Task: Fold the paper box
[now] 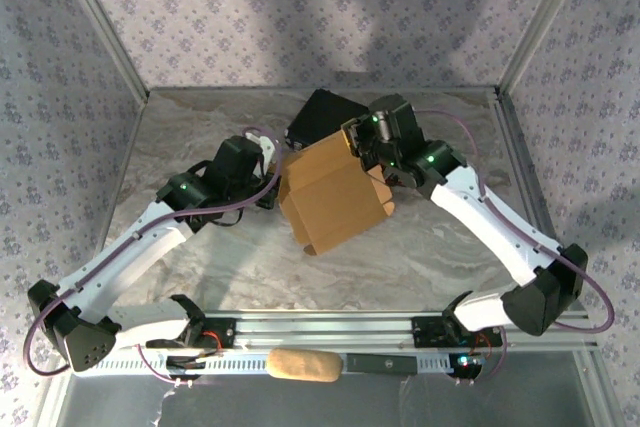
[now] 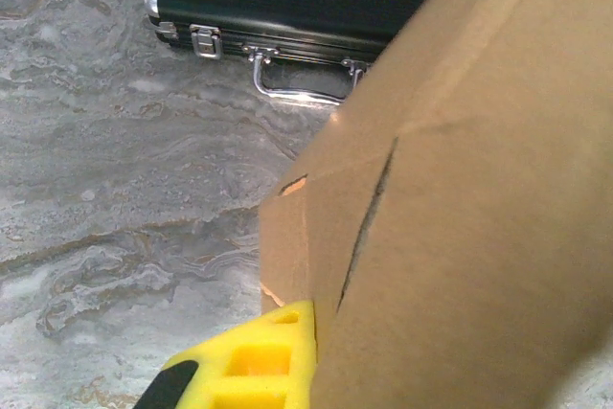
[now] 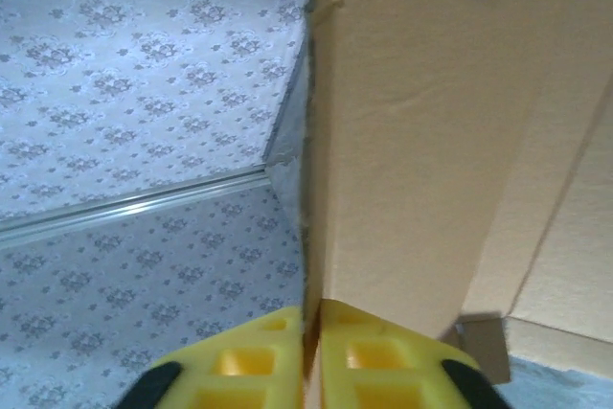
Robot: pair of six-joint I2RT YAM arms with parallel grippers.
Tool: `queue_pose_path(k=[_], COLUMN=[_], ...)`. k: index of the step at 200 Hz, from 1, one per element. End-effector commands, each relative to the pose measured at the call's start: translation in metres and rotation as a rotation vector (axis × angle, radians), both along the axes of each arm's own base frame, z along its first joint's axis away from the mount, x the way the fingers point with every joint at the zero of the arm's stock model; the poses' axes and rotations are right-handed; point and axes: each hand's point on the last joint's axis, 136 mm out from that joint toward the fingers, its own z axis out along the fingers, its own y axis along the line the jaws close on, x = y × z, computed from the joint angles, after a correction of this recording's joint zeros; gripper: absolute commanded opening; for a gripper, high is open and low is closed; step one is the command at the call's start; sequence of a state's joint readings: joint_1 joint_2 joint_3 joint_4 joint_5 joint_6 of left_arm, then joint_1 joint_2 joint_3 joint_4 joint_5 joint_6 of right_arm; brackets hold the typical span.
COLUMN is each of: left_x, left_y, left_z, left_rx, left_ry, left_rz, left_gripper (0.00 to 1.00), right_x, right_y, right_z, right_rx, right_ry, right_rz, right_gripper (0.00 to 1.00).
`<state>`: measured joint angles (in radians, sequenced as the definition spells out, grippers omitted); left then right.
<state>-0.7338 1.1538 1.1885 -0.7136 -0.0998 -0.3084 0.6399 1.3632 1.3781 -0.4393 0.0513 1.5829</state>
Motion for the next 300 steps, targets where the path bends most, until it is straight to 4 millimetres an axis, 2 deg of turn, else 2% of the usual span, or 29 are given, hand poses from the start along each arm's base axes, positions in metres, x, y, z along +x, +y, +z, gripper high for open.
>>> queue_pose_path(k=[1, 15, 45, 57, 76, 147, 167, 195, 221, 230, 260, 275, 287, 300], left_x=[-0.003, -0.004, -0.005, -0.006, -0.009, -0.008, -0.006, -0.004, -0.002, -0.002, -0.002, -0.002, -0.002, -0.002], left_y=[-0.001, -0.002, -0.006, -0.007, -0.007, -0.007, -0.005, -0.005, -0.005, -0.006, -0.008, -0.008, -0.007, -0.006], left_z=[0.011, 0.011, 0.005, 0.001, -0.005, -0.004, -0.004, -0.004, -0.003, -0.004, -0.003, -0.003, -0.002, -0.002], left_rx=[-0.023, -0.023, -0.016, -0.01, 0.0, 0.012, 0.019, 0.03, 0.046, 0.049, 0.047, 0.05, 0.05, 0.055], left_ry=[-0.041, -0.041, -0.026, -0.02, -0.011, -0.021, -0.028, -0.032, -0.044, -0.044, -0.044, -0.046, -0.052, -0.052], left_rz=[-0.022, -0.032, -0.059, -0.068, -0.079, -0.082, -0.074, -0.069, -0.06, -0.062, -0.065, -0.065, -0.065, -0.064], left_gripper=[0.0, 0.0, 0.0, 0.0, 0.0, 0.0, 0.0, 0.0, 0.0, 0.0, 0.0, 0.0, 0.0, 0.0], right_x=[-0.002, -0.003, -0.001, 0.0, 0.003, 0.002, -0.001, -0.007, -0.015, -0.016, -0.01, -0.009, -0.009, -0.011], right_y=[-0.015, -0.018, -0.016, -0.012, -0.005, 0.011, 0.009, -0.002, -0.01, -0.007, 0.008, 0.012, 0.011, 0.006], right_z=[-0.007, -0.01, -0.011, -0.014, -0.019, -0.034, -0.039, -0.036, -0.03, -0.029, -0.046, -0.049, -0.049, -0.048], right_rx=[0.028, 0.038, 0.047, 0.049, 0.058, 0.04, 0.018, -0.03, -0.099, -0.099, -0.049, -0.029, -0.031, -0.035], right_ry=[0.008, 0.013, 0.017, 0.025, 0.034, 0.073, 0.1, 0.108, 0.112, 0.109, 0.136, 0.147, 0.146, 0.14], right_rz=[-0.028, -0.031, -0.022, -0.014, 0.006, 0.031, 0.027, -0.021, -0.078, -0.084, -0.08, -0.079, -0.086, -0.105], right_gripper=[0.05, 0.06, 0.14, 0.19, 0.2, 0.32, 0.43, 0.45, 0.39, 0.38, 0.34, 0.24, 0.13, 0.05])
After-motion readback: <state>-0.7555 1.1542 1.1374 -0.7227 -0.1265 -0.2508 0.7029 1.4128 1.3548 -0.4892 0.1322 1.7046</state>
